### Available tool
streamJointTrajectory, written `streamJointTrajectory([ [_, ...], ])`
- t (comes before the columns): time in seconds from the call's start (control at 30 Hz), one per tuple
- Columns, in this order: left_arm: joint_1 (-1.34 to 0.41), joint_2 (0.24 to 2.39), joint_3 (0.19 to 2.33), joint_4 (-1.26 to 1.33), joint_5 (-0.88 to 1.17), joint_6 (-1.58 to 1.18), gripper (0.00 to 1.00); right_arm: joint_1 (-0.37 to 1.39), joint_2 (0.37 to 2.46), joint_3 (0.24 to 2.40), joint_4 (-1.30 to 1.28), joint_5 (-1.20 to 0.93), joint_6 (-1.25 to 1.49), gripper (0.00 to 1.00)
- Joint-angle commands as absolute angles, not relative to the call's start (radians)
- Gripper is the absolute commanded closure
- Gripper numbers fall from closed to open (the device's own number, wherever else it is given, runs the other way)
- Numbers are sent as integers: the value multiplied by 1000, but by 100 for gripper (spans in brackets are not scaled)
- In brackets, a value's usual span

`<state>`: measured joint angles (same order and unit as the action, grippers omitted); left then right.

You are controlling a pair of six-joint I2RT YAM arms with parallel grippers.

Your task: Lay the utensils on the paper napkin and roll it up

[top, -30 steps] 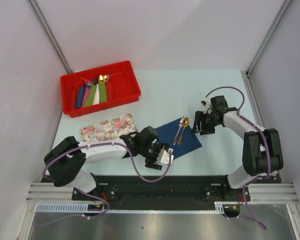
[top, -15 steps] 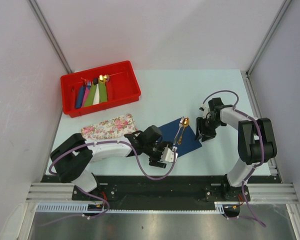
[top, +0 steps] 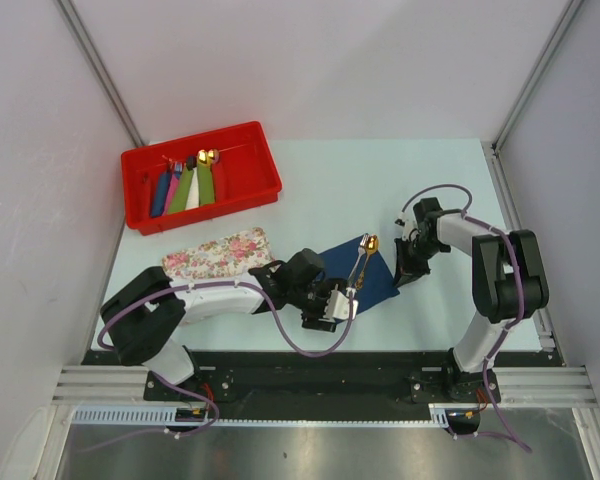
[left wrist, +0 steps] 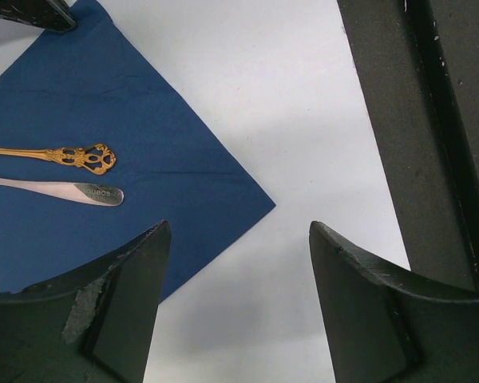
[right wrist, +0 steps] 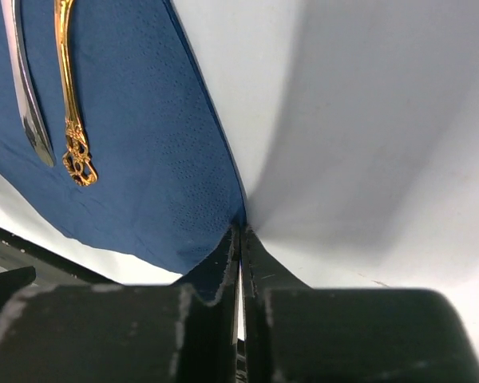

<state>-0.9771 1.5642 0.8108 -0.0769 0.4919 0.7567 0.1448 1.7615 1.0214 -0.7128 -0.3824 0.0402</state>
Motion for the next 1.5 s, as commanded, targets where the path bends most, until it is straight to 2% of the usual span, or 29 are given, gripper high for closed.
streamJointTrajectory([
  [0.0,-971,1571,822,-46,514,741,25,149,1793,1049,-727,-342,12,100],
  [0.17,-973,1582,831,-84,558,787,27,138,1810,1081,-718,-313,9,100],
  [0.3,-976,1597,834,-84,569,818,39,135,1824,1112,-707,-299,12,100],
  [0.4,-977,1618,851,-77,566,815,42,127,1836,1132,-700,-279,14,100],
  [0.9,-1000,1687,896,-5,517,811,49,120,1848,1160,-738,-314,3,100],
  [0.97,-1006,1686,894,23,517,816,49,118,1844,1164,-749,-321,8,93],
  [1.03,-1015,1687,891,29,522,822,49,118,1839,1166,-755,-325,8,91],
  [1.3,-1042,1698,877,103,517,813,53,120,1841,1160,-756,-316,20,95],
  [1.47,-1054,1697,871,146,512,816,55,117,1845,1157,-753,-310,25,95],
])
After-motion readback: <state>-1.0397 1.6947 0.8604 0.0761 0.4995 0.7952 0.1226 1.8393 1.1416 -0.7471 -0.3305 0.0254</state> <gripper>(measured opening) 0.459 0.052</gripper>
